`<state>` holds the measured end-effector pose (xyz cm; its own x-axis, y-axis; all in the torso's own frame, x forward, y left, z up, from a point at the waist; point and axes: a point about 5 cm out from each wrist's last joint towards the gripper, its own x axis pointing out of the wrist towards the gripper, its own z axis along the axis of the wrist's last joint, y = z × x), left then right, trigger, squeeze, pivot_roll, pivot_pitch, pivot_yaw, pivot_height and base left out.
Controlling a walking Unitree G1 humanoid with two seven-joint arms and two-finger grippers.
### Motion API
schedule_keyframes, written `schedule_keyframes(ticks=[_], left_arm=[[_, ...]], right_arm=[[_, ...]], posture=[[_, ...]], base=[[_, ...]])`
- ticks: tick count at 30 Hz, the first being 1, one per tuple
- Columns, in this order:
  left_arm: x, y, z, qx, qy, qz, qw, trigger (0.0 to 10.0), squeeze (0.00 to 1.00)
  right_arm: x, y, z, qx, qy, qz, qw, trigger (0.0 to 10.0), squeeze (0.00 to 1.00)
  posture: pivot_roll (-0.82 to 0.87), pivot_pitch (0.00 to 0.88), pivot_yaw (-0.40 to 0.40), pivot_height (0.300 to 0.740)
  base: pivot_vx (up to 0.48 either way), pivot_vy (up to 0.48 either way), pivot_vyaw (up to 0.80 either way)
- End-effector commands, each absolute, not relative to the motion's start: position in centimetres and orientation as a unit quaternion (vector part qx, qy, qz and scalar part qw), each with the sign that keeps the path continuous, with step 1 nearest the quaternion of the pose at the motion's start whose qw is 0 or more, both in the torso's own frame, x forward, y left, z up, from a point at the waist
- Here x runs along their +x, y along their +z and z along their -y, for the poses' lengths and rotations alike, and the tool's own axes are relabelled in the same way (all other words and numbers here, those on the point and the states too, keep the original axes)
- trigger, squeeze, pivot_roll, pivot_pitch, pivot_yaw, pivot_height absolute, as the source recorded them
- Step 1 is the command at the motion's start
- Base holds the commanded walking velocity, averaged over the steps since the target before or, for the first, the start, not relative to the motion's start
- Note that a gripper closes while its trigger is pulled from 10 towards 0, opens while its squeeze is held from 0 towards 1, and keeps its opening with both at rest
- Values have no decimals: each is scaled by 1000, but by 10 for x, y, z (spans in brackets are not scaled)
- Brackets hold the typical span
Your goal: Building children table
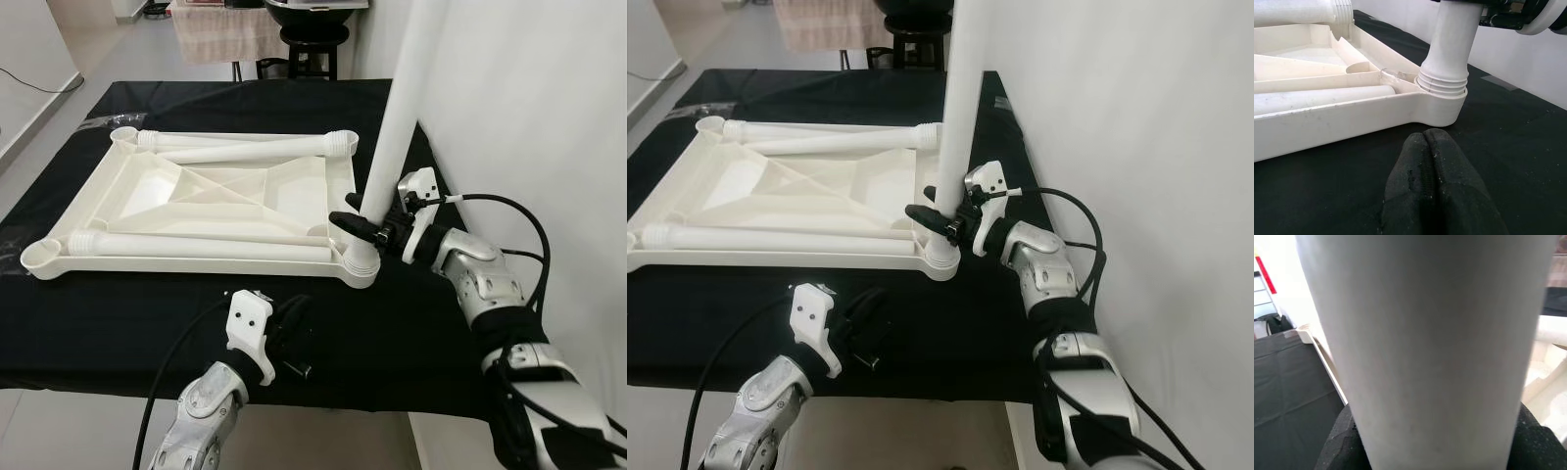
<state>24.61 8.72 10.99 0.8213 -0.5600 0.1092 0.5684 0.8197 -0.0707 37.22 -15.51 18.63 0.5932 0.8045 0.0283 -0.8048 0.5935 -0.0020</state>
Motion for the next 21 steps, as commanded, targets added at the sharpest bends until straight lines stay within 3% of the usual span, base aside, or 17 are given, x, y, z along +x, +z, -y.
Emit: schedule_keyframes(ticks=[1, 7, 9, 13, 15, 21], left_arm=[[245, 108, -85, -52, -296, 39, 953, 10000, 0], [244, 108, -85, -53, -295, 39, 953, 10000, 0], [243, 108, -85, -53, -295, 39, 953, 10000, 0], [242, 108, -85, -54, -295, 39, 953, 10000, 0], [242, 108, -87, -55, -295, 39, 953, 10000, 0], [244, 107, -89, -55, -296, 37, 953, 10000, 0]], right_arm=[[371, 181, 151, 33, 464, 7, 885, 0, 0], [367, 169, 149, 26, 461, -3, 887, 0, 0], [361, 149, 144, 13, 401, -26, 916, 0, 0], [358, 139, 140, 9, 366, -39, 930, 0, 0], [340, 116, 122, 12, 248, -36, 968, 0, 0], [335, 106, 111, 22, 226, -44, 973, 0, 0]], posture=[[105, 75, -50, 740], [84, 78, -56, 740], [70, 83, -62, 740], [70, 83, -62, 740], [51, 91, -50, 740], [35, 83, -39, 740]], base=[[0, 0, 0], [0, 0, 0], [0, 0, 0], [0, 0, 0], [0, 0, 0], [0, 0, 0]])
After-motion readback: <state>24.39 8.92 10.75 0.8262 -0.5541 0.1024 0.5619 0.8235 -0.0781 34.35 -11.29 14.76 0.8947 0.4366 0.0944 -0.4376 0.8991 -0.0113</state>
